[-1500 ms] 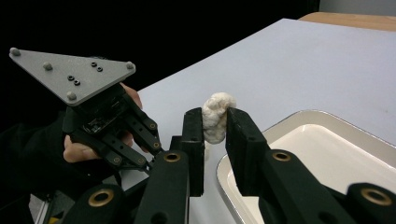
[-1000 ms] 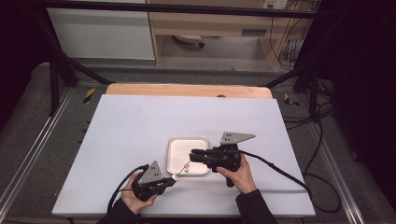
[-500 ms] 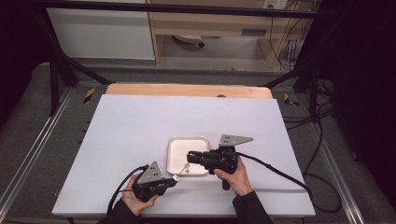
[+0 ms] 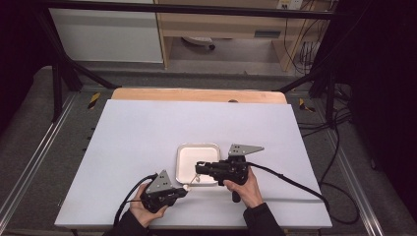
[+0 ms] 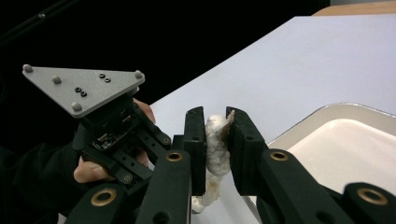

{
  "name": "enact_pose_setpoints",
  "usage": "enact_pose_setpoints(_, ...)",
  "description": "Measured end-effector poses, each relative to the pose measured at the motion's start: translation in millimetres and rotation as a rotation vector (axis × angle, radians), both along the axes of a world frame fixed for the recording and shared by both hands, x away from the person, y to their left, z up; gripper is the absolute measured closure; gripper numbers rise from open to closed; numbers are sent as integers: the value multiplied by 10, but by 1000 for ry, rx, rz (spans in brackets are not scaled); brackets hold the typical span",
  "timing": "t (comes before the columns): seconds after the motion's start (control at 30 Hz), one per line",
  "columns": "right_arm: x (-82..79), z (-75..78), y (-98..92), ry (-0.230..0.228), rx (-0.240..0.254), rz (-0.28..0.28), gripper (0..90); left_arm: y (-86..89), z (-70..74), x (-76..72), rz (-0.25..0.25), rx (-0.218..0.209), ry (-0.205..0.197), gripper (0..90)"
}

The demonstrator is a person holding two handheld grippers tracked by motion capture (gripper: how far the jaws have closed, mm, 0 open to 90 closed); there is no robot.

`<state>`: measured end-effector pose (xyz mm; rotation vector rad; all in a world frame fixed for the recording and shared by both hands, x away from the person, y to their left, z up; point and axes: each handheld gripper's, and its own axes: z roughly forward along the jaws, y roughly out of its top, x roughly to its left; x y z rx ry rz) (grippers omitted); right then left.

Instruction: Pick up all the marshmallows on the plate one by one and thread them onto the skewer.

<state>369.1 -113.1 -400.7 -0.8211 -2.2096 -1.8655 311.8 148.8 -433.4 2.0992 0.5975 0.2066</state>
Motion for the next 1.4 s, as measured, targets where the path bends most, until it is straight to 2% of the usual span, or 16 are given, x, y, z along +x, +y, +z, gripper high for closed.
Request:
enact_pose_setpoints(0.17, 1, -29, 18, 10, -10, 8, 782, 3, 16, 4, 1, -15, -3, 888)
enact_pose_setpoints(0.23, 7, -25, 14, 10, -17, 6, 746, 10, 18, 19, 8, -21, -2, 888)
enact_pose_setpoints(0.4, 14, 86, -58, -22, -14, -60, 473, 60, 12, 49, 31, -32, 6, 887)
enact_pose_setpoints(0.47, 11, 155, -112, -41, -8, -83, 414, 76, 7, 64, 40, -36, 11, 887)
enact_pose_setpoints(0.53, 13, 203, -180, -62, -12, -116, 317, 88, 9, 72, 46, -39, 13, 887)
enact_pose_setpoints(0.67, 23, 194, -343, -78, -59, -185, 208, 111, 18, 86, 60, -48, 19, 887)
enact_pose_setpoints(0.77, 34, 115, -461, -81, -129, -219, 135, 133, 36, 101, 72, -56, 21, 886)
enact_pose_setpoints(1.03, 3, -140, -776, -59, -293, -280, 41, 179, 121, 157, 122, -54, 17, 886)
enact_pose_setpoints(1.27, -23, -292, -1016, -43, -361, -343, 10, 178, 214, 249, 151, -32, 9, 885)
enact_pose_setpoints(1.4, -53, -366, -1139, -56, -393, -342, 7, 149, 245, 329, 165, 0, 14, 885)
